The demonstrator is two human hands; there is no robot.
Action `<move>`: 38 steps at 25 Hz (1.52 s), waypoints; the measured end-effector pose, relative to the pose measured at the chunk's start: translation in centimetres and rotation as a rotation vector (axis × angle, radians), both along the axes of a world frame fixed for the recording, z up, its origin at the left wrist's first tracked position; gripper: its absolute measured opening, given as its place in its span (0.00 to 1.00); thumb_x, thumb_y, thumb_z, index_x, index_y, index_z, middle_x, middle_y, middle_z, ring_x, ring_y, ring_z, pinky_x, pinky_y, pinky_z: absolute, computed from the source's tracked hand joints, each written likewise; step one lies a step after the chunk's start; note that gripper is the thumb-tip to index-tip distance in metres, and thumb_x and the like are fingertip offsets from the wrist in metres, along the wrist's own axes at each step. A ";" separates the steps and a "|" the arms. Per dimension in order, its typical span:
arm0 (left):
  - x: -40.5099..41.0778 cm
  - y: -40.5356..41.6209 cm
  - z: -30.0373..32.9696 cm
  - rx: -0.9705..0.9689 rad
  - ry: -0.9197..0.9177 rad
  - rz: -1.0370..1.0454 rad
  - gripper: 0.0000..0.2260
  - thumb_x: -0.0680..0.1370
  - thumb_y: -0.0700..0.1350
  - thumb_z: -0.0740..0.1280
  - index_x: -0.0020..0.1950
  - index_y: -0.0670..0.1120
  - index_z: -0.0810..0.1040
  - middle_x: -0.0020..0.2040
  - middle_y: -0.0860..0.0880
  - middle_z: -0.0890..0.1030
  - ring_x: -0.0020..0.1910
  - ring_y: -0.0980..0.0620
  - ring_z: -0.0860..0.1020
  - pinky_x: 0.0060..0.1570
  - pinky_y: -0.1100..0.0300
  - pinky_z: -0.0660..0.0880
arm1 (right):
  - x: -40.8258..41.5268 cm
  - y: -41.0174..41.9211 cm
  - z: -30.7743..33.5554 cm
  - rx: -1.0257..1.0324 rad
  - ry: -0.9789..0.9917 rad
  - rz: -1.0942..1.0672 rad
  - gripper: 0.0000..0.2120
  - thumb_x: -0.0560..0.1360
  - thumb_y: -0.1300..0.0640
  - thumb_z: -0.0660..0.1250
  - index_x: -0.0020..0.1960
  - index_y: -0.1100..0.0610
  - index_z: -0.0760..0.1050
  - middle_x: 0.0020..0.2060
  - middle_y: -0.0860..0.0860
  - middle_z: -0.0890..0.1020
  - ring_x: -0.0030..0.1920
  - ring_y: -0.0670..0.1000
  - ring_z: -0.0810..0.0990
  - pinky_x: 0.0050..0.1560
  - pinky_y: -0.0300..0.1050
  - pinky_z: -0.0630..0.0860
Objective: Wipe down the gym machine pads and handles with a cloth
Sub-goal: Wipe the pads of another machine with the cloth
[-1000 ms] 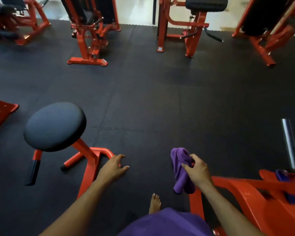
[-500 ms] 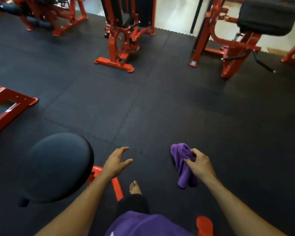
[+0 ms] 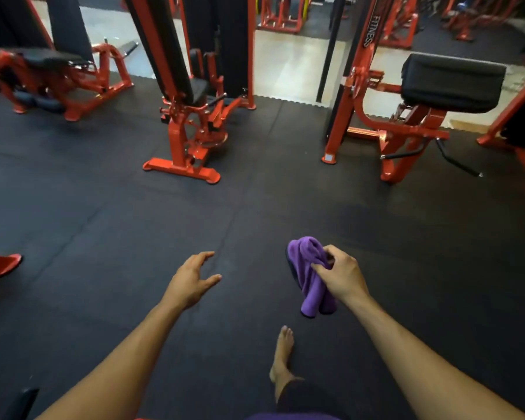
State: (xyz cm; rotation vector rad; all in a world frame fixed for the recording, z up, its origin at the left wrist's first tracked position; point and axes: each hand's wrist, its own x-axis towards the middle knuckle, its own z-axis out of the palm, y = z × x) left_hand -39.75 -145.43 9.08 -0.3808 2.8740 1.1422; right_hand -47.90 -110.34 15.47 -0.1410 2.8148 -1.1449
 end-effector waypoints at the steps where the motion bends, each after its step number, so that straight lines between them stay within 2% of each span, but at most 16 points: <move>1: -2.9 -0.5 -0.4 -0.004 0.006 -0.003 0.28 0.76 0.52 0.77 0.73 0.52 0.73 0.65 0.51 0.78 0.67 0.52 0.76 0.66 0.54 0.73 | -3.0 -0.4 -0.5 -0.024 0.013 -0.003 0.06 0.73 0.53 0.73 0.43 0.50 0.77 0.38 0.44 0.81 0.40 0.42 0.80 0.39 0.41 0.73; 6: -17.4 -3.6 0.1 -0.051 -0.022 -0.031 0.28 0.76 0.52 0.76 0.74 0.51 0.72 0.67 0.50 0.77 0.69 0.50 0.75 0.67 0.55 0.71 | -18.4 -3.2 -1.7 -0.111 0.037 -0.036 0.06 0.72 0.54 0.75 0.44 0.49 0.78 0.38 0.44 0.82 0.41 0.44 0.81 0.43 0.44 0.78; 10: -26.8 -8.0 1.5 -0.036 0.030 0.064 0.28 0.77 0.54 0.75 0.75 0.54 0.71 0.67 0.52 0.76 0.69 0.53 0.74 0.67 0.56 0.71 | -29.7 -7.4 -1.2 -0.070 -0.013 0.041 0.07 0.72 0.55 0.75 0.44 0.48 0.77 0.39 0.43 0.82 0.42 0.44 0.81 0.43 0.45 0.78; 14: -34.4 -12.9 0.2 -0.015 0.014 0.118 0.28 0.76 0.55 0.75 0.75 0.54 0.71 0.67 0.54 0.76 0.69 0.55 0.74 0.66 0.57 0.71 | -39.2 -13.5 -1.8 -0.024 -0.027 0.129 0.07 0.72 0.55 0.75 0.43 0.48 0.77 0.39 0.43 0.82 0.42 0.44 0.81 0.40 0.40 0.74; 17: -41.4 -17.9 -1.5 0.036 0.026 0.169 0.28 0.76 0.52 0.77 0.74 0.52 0.73 0.67 0.51 0.77 0.68 0.53 0.75 0.66 0.61 0.70 | -46.6 -19.5 -2.0 -0.024 -0.049 0.185 0.05 0.72 0.55 0.74 0.43 0.47 0.78 0.39 0.43 0.83 0.42 0.44 0.82 0.42 0.43 0.77; 20: -47.9 -22.4 -1.5 0.090 0.012 0.207 0.28 0.75 0.51 0.77 0.74 0.51 0.74 0.67 0.51 0.77 0.68 0.53 0.75 0.67 0.59 0.71 | -53.5 -25.1 -0.6 -0.030 -0.052 0.202 0.05 0.72 0.55 0.74 0.43 0.47 0.78 0.38 0.42 0.83 0.42 0.44 0.82 0.43 0.44 0.78; 27: -64.0 -30.5 -0.2 0.069 -0.006 0.091 0.27 0.76 0.52 0.76 0.73 0.53 0.73 0.65 0.54 0.77 0.66 0.55 0.76 0.63 0.60 0.71 | -66.4 -33.1 1.5 -0.182 -0.038 0.042 0.08 0.72 0.54 0.77 0.44 0.48 0.78 0.38 0.44 0.84 0.40 0.40 0.82 0.41 0.39 0.78; 31: -73.2 -32.7 -0.5 0.099 0.024 0.051 0.27 0.76 0.51 0.76 0.73 0.53 0.73 0.65 0.57 0.76 0.64 0.59 0.74 0.62 0.63 0.69 | -73.7 -36.4 0.4 -0.239 -0.055 0.030 0.07 0.73 0.54 0.76 0.45 0.48 0.78 0.38 0.44 0.84 0.40 0.42 0.82 0.41 0.42 0.80; 35: -82.4 -34.4 -1.6 0.116 -0.011 -0.002 0.26 0.76 0.52 0.76 0.73 0.55 0.74 0.66 0.60 0.77 0.63 0.63 0.76 0.61 0.66 0.70 | -83.2 -40.0 -0.2 -0.405 -0.103 -0.031 0.04 0.76 0.57 0.73 0.48 0.51 0.79 0.42 0.46 0.85 0.44 0.43 0.83 0.45 0.39 0.81; 38: -88.4 -36.0 -2.1 0.139 -0.081 -0.067 0.27 0.77 0.53 0.75 0.74 0.57 0.72 0.67 0.60 0.76 0.63 0.64 0.76 0.62 0.65 0.72 | -90.7 -43.4 -0.5 -0.547 -0.180 -0.085 0.05 0.77 0.58 0.72 0.51 0.50 0.80 0.47 0.45 0.85 0.50 0.43 0.84 0.49 0.40 0.80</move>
